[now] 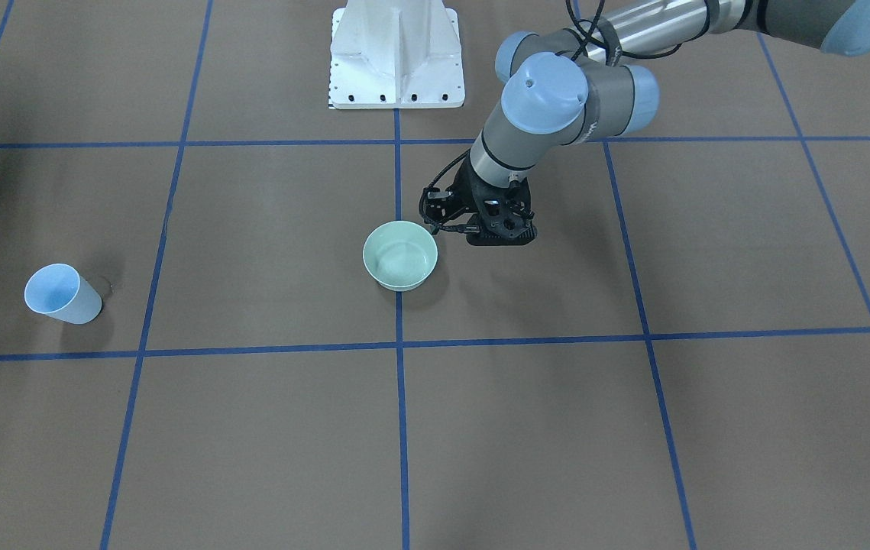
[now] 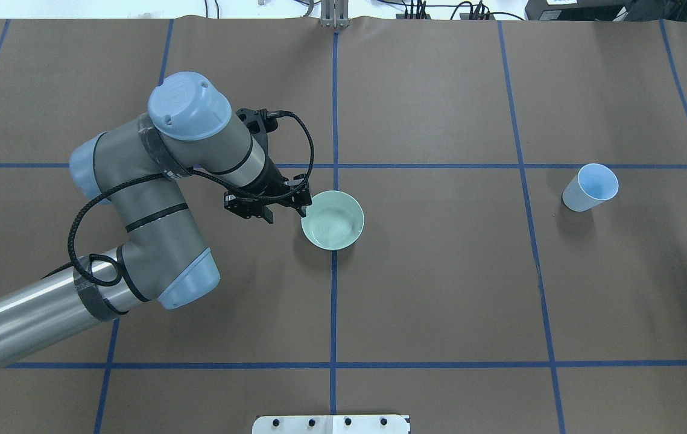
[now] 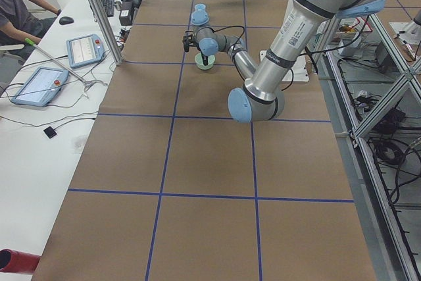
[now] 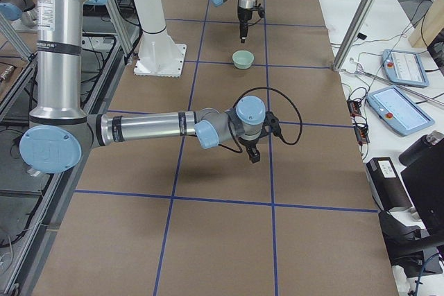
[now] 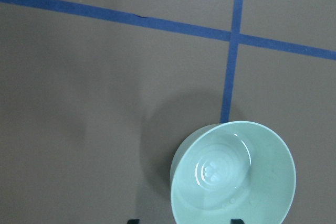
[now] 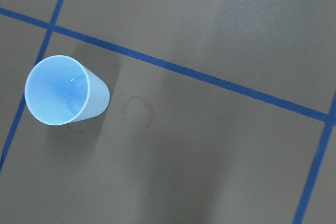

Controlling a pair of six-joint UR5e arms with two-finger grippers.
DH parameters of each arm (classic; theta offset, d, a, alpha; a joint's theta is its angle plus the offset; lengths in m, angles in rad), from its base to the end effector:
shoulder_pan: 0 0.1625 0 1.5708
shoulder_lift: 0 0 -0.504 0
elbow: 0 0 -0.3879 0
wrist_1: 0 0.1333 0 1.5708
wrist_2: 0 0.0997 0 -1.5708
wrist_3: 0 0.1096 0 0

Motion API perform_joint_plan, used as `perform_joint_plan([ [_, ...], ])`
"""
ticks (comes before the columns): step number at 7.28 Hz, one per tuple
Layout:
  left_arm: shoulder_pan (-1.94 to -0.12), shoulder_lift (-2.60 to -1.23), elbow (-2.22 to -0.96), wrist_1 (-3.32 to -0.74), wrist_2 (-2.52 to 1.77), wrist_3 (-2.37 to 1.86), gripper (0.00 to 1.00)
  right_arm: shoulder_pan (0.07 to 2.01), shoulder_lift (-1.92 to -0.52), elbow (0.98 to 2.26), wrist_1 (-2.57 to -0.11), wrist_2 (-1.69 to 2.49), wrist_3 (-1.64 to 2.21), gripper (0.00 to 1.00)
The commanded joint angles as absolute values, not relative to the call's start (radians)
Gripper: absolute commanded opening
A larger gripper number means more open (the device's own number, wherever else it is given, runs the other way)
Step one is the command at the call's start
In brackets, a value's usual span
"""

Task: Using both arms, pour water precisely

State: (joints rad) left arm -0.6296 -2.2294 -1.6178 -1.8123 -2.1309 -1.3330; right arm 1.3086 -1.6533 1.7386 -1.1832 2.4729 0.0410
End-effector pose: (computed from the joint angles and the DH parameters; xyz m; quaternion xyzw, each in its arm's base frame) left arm 0.5518 -0.4948 0.2828 -0.0390 0.5011 -0.0428 0.8635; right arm -0.0748 -0.4610 0.6468 0.1444 -0.4508 -0.1981 0.8583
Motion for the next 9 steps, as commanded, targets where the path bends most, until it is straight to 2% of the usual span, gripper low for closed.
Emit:
perform_joint_plan([
  [1,-0.63,-2.21,-1.634,-1.812,-2.129,-1.333,0.66,1.203,-1.667,1.729,-0.894,2.435,0.148,1.0],
  [3,-0.637,-2.203,-1.634,-1.812,-2.129,-1.333,0.66,1.07,-1.712,1.659,-0.561,2.216,0.225,0.99],
  [4,-0.637,-2.203,-1.635,-1.812,-2.129,-1.333,0.66,1.021,-1.712,1.643,-0.502,2.165,0.318,0.99],
  [9,-0.643,-2.2,-1.651,-1.81,-2.129,-1.336,0.66,0.953,-1.706,1.626,-0.495,2.103,0.409,0.99],
])
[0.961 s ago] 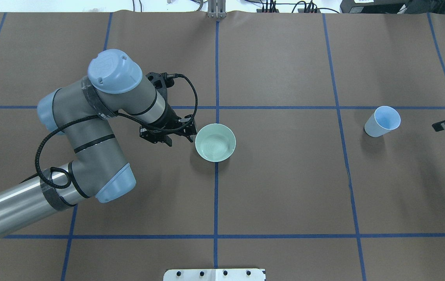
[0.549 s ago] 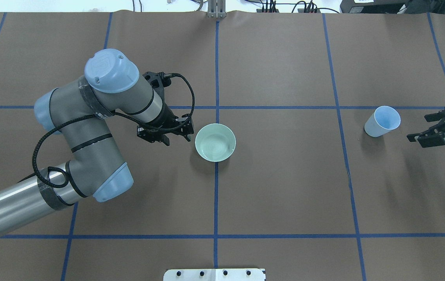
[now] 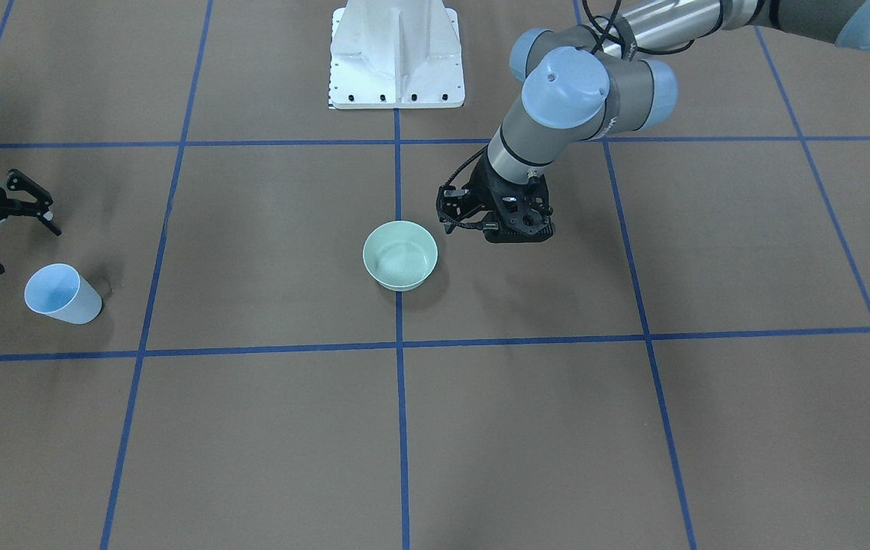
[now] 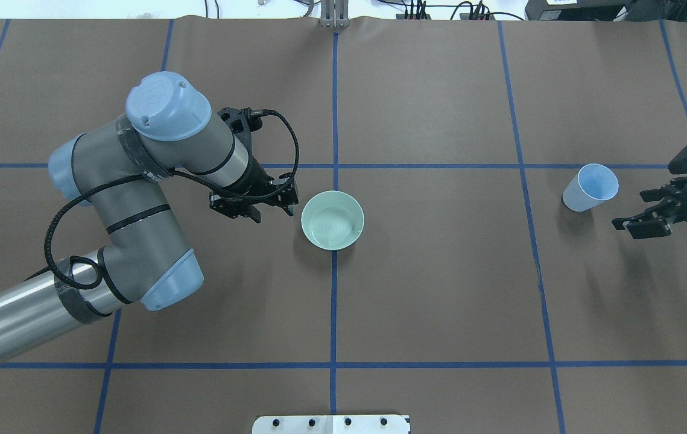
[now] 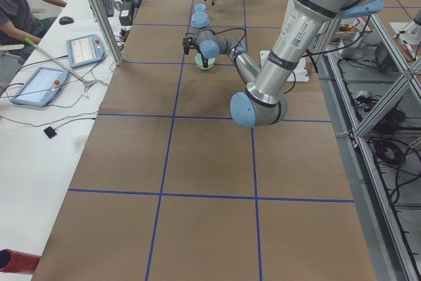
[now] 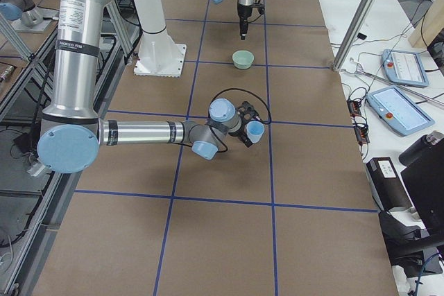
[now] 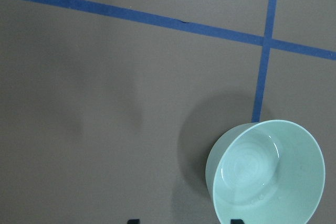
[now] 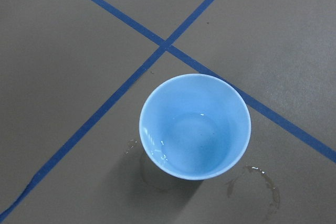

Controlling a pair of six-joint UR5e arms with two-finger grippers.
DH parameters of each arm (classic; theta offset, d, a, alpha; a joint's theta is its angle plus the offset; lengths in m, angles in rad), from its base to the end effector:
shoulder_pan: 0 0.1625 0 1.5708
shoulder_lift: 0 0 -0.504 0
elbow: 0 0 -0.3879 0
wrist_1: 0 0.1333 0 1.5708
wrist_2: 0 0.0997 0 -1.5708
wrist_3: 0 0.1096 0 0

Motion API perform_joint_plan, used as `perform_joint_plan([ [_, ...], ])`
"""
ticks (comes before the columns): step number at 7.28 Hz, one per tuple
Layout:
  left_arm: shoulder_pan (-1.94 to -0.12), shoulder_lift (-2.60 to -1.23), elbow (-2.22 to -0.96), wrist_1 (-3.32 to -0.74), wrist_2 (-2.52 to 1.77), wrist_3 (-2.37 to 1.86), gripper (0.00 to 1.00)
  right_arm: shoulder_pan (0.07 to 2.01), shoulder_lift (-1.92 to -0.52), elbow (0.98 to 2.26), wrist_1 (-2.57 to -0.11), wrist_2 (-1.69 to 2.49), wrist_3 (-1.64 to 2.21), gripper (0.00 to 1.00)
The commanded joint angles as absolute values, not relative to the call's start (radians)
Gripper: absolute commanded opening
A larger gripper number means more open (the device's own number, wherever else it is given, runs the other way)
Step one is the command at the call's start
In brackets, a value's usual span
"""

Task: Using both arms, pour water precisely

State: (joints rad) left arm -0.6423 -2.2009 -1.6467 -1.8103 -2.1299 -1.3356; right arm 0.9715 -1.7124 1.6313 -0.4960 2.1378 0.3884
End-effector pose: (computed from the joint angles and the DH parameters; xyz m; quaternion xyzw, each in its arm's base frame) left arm 0.5362 -0.4950 0.2916 -0.0365 0.5006 -0.0499 0.8635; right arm -0.1909 -0.4114 0.6598 0.2864 -0.4334 -0.2214 0.8253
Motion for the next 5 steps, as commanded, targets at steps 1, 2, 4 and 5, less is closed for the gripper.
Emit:
perform_joint_plan([
  [1,-0.643,-2.189,-1.652,-1.81,-2.129,-1.336,0.66,0.942,-1.694,1.603,-0.495,2.089,0.411,0.99],
  [2,-0.643,-2.181,-1.654,-1.81,-2.129,-1.335,0.66,0.937,-1.669,1.576,-0.494,2.085,0.419,0.99],
  [4,-0.643,-2.18,-1.654,-1.81,-2.129,-1.335,0.66,0.921,-1.652,1.559,-0.492,2.059,0.466,0.99],
  [5,-0.643,-2.18,-1.654,-1.81,-2.129,-1.335,0.66,0.91,-1.652,1.559,-0.491,2.037,0.475,0.99],
])
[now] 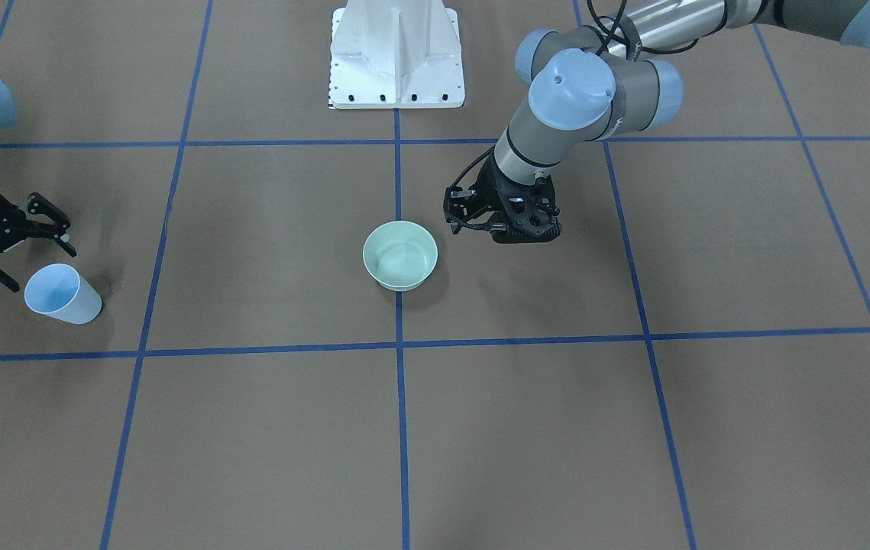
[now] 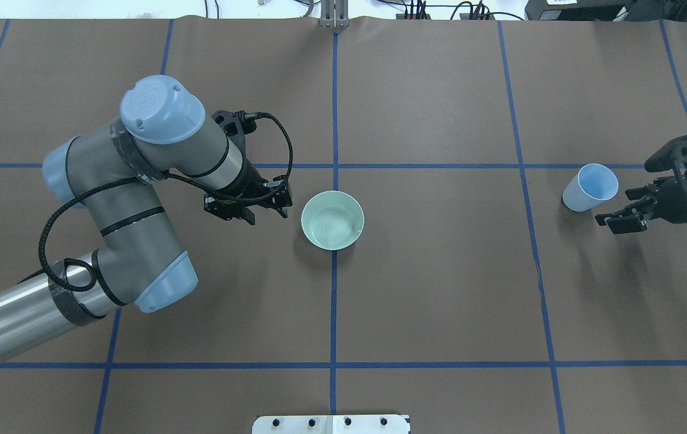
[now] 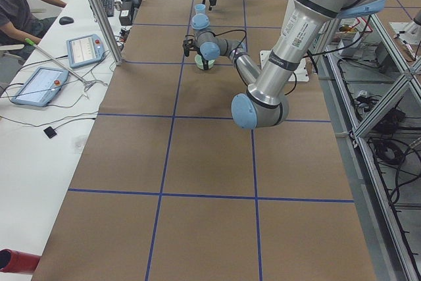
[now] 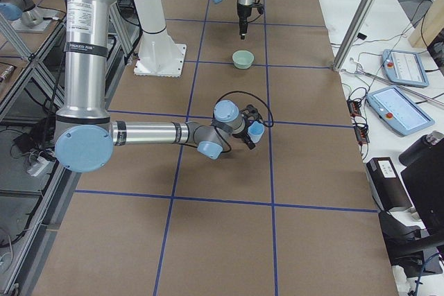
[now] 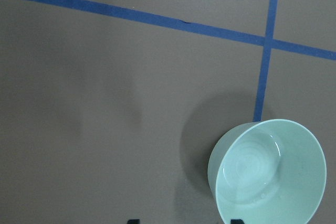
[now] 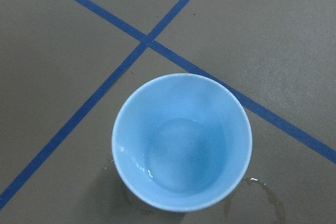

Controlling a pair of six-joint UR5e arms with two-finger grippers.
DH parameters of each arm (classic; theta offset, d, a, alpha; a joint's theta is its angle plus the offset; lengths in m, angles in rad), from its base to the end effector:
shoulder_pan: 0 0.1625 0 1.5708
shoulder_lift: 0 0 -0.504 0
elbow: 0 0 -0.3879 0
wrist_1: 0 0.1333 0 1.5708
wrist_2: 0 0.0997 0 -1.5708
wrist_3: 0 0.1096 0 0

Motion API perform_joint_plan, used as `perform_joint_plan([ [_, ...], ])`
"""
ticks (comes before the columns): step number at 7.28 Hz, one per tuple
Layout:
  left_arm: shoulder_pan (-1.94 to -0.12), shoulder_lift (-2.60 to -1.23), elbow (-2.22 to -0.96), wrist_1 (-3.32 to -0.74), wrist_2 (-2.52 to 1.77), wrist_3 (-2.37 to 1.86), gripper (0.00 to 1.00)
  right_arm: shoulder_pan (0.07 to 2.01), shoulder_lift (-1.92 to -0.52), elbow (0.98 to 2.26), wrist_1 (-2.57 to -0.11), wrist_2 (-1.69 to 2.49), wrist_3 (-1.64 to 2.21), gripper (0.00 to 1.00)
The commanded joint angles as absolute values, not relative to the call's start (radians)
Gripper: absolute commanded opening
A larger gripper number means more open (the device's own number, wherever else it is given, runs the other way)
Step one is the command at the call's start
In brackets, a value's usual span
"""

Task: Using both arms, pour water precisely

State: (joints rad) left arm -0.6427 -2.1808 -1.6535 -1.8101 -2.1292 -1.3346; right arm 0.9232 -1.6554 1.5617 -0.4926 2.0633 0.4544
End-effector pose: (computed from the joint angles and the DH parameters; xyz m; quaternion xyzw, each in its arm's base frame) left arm 0.5323 -0.4925 0.3033 -0.0391 0.4956 -0.0521 0.8661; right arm -0.2241 -0.4313 0.6714 0.2780 -0.4230 -0.1971 0.8396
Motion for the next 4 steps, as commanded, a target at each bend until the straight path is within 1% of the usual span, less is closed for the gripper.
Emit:
perform_joint_plan([
  [1,-0.643,-2.18,-1.654,-1.81,-2.129,-1.335,0.66,0.902,-1.648,1.559,-0.491,2.023,0.479,0.99],
  [4,-0.644,-2.178,-1.654,-1.81,-2.128,-1.333,0.66,0.877,-1.647,1.539,-0.425,1.982,0.498,0.99],
])
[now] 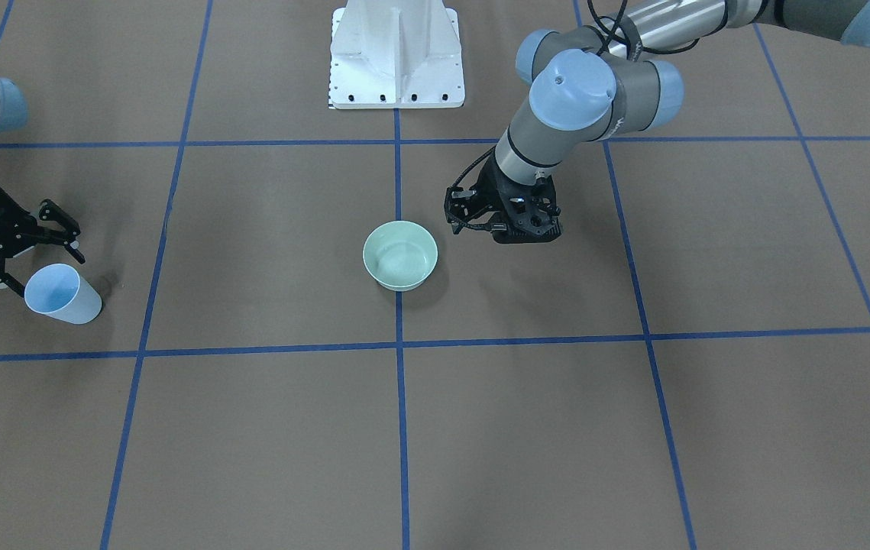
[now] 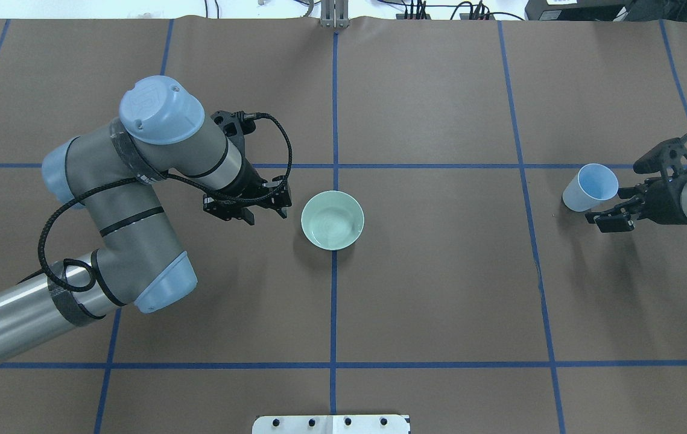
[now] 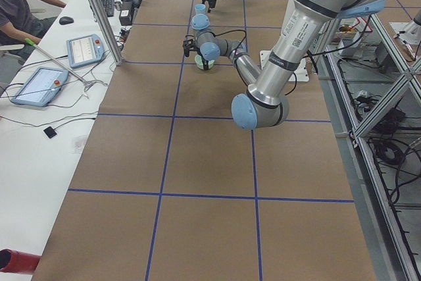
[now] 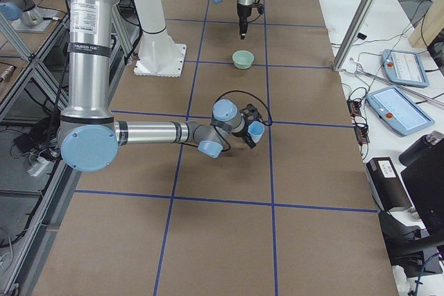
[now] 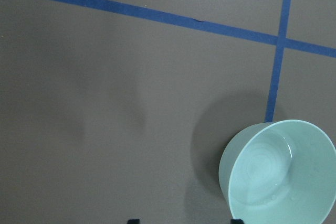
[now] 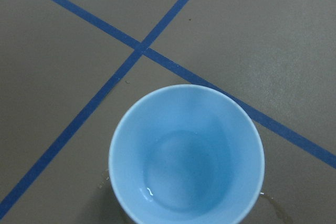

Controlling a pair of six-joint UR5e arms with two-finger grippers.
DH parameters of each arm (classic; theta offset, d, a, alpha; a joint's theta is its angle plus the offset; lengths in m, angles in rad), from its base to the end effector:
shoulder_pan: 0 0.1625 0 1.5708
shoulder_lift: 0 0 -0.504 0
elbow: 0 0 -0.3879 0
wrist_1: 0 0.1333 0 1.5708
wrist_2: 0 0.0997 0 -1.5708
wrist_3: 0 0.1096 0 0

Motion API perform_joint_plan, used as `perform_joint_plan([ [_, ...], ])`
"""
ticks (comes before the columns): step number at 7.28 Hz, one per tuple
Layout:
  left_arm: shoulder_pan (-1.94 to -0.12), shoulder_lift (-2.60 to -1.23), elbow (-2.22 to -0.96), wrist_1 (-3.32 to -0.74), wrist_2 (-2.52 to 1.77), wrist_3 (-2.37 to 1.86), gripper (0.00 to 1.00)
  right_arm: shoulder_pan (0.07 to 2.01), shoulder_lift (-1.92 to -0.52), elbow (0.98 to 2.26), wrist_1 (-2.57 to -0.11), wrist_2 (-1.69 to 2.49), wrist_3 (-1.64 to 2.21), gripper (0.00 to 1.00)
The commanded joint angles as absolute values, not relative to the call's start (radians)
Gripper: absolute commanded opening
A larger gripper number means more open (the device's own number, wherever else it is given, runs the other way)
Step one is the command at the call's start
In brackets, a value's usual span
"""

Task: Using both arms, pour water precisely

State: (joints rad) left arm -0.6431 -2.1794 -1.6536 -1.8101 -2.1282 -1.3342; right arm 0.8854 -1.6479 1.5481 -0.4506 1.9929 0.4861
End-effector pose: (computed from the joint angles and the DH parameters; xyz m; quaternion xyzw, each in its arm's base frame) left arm 0.5319 -0.4927 0.3043 -0.0387 0.4950 -0.0525 0.8664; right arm -0.2382 -0.4310 0.6710 0.2969 -0.4163 -0.1867 0.8389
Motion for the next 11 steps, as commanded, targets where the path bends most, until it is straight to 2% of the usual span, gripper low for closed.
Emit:
perform_joint_plan([
  [1,-0.644,-2.178,-1.654,-1.81,-2.128,-1.333,0.66,0.873,-1.646,1.536,-0.413,1.979,0.514,0.99],
  [11,-0.646,-2.174,-1.657,-1.81,-2.128,-1.333,0.66,0.851,-1.632,1.514,-0.362,1.931,0.621,0.99],
])
